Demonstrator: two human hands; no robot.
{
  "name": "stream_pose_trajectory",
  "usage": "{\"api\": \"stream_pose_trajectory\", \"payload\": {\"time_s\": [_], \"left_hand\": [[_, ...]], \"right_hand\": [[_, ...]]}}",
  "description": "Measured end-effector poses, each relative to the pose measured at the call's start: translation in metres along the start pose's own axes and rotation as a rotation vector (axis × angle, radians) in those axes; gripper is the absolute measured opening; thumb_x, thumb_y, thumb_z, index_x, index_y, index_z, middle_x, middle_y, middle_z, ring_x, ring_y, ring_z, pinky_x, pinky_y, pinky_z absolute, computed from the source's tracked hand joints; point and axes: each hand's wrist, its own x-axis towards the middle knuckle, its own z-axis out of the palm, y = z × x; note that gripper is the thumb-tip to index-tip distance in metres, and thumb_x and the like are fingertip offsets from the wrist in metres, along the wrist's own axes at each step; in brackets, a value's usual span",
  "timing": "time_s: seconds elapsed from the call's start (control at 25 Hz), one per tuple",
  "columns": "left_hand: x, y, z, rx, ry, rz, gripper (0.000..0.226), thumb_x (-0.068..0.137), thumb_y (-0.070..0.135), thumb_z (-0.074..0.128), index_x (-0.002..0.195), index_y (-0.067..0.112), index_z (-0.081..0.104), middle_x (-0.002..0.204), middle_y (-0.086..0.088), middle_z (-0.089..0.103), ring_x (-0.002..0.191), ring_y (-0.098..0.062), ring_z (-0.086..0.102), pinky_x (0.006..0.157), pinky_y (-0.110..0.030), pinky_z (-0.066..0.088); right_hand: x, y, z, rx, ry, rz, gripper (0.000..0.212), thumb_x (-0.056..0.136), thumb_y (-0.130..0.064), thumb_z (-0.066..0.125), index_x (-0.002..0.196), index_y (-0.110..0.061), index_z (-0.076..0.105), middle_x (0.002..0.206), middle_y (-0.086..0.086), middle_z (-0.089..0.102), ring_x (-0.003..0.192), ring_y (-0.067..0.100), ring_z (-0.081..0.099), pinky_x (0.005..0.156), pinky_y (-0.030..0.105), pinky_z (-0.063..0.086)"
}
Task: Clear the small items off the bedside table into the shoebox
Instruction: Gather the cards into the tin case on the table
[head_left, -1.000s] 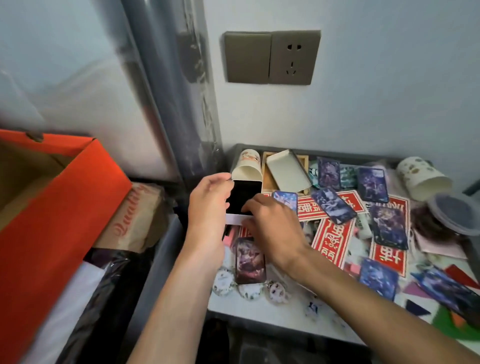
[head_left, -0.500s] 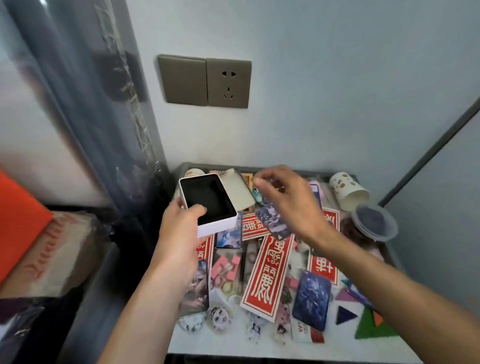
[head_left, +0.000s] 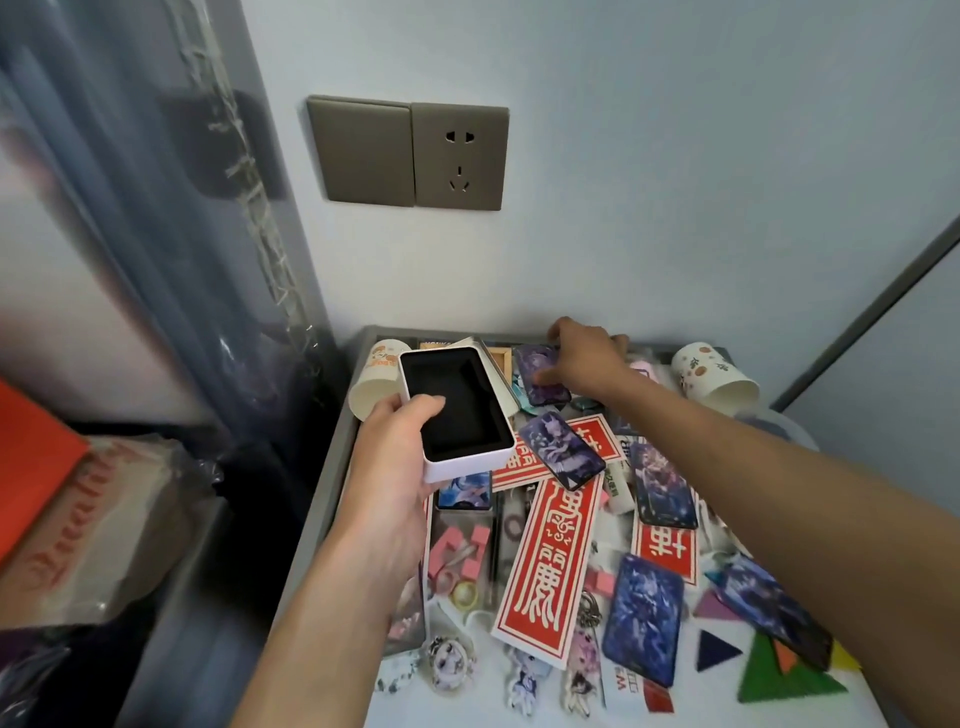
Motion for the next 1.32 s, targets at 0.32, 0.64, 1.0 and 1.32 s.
{"api": "stream_pose_trajectory", "payload": {"time_s": [0.32, 0.64, 1.0, 1.32], "left_hand": [[-0.005, -0.002, -0.001, -0.008, -0.016, 0.003, 0.019, 0.092, 0.011, 0.06, 0.111, 0.014, 0.061, 0.07, 0.001, 0.075, 0.06, -0.013, 0.073, 0.046, -0.024, 0.053], [-0.002, -0.002, -0.001, 0.027, -0.011, 0.014, 0.017, 0.092, 0.014, 0.061, 0.109, 0.016, 0.062, 0.092, -0.007, 0.075, 0.067, -0.015, 0.074, 0.054, -0.028, 0.059], [-0.008, -0.004, 0.006, -0.023, -0.048, -0.038, 0.01, 0.091, 0.01, 0.061, 0.092, 0.019, 0.065, 0.077, -0.002, 0.076, 0.065, -0.016, 0.073, 0.069, -0.035, 0.059], [-0.007, -0.008, 0.006, 0.028, -0.042, 0.003, 0.013, 0.091, 0.01, 0.061, 0.101, 0.017, 0.064, 0.098, -0.011, 0.075, 0.078, -0.024, 0.072, 0.085, -0.046, 0.056]], "right_hand": [[0.002, -0.013, 0.006, 0.214, 0.007, 0.013, 0.051, 0.079, -0.032, 0.078, 0.119, -0.011, 0.054, 0.122, 0.012, 0.051, 0.104, 0.032, 0.058, 0.095, 0.044, 0.05], [-0.004, -0.02, -0.011, 0.39, 0.189, -0.007, 0.039, 0.082, 0.001, 0.071, 0.119, -0.008, 0.06, 0.125, 0.012, 0.051, 0.104, 0.027, 0.059, 0.086, 0.025, 0.052], [-0.059, 0.055, -0.054, 0.116, 0.026, 0.259, 0.04, 0.076, -0.015, 0.082, 0.11, -0.003, 0.062, 0.107, 0.014, 0.067, 0.081, 0.021, 0.056, 0.065, 0.025, 0.041], [-0.054, 0.053, -0.027, 0.027, 0.044, 0.285, 0.032, 0.08, -0.013, 0.076, 0.104, -0.008, 0.055, 0.1, 0.009, 0.065, 0.09, 0.026, 0.061, 0.067, 0.033, 0.044]]}}
